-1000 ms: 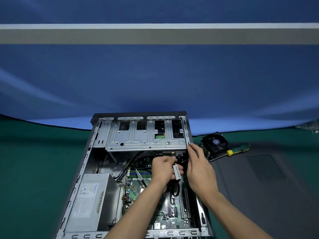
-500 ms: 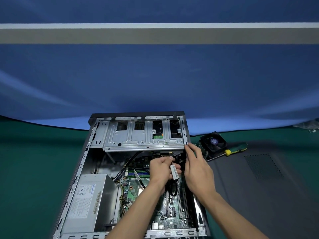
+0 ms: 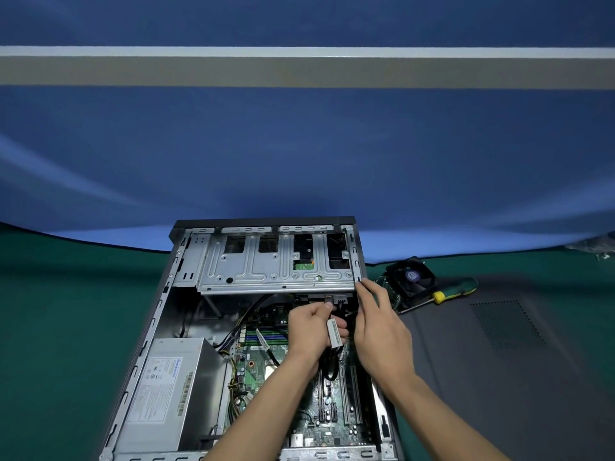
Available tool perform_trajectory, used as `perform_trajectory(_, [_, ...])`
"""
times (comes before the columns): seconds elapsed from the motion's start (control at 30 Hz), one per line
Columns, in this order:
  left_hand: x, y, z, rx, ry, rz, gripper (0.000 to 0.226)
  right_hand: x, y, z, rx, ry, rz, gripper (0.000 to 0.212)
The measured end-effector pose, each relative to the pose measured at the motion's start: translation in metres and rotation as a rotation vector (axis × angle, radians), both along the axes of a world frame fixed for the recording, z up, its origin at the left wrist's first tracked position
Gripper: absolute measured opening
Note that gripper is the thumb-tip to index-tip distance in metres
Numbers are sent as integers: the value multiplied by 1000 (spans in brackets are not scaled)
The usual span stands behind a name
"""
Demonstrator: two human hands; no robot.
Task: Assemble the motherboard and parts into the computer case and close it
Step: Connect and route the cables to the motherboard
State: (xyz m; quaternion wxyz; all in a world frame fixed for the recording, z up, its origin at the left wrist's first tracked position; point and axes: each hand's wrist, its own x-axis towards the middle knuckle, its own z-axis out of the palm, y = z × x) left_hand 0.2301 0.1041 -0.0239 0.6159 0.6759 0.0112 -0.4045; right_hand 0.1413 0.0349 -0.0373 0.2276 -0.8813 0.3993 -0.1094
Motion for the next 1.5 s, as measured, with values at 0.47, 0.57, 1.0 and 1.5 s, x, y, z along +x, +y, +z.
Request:
perform_trajectory(0.47, [12, -21, 15, 804, -1090, -574, 32, 1, -9, 11, -28, 87, 80, 39])
perform_trajectory(0.57, [12, -29, 12, 821, -1165, -582, 19, -1, -32, 24, 5, 68, 186, 32])
perform_trajectory(1.0, [15, -74, 4, 862, -1206, -764, 50, -37, -162, 0, -77, 479, 294, 66])
perform_trajectory(1.5, [16, -79, 9, 945, -1169, -818, 53, 1, -200, -15, -94, 607, 424, 74])
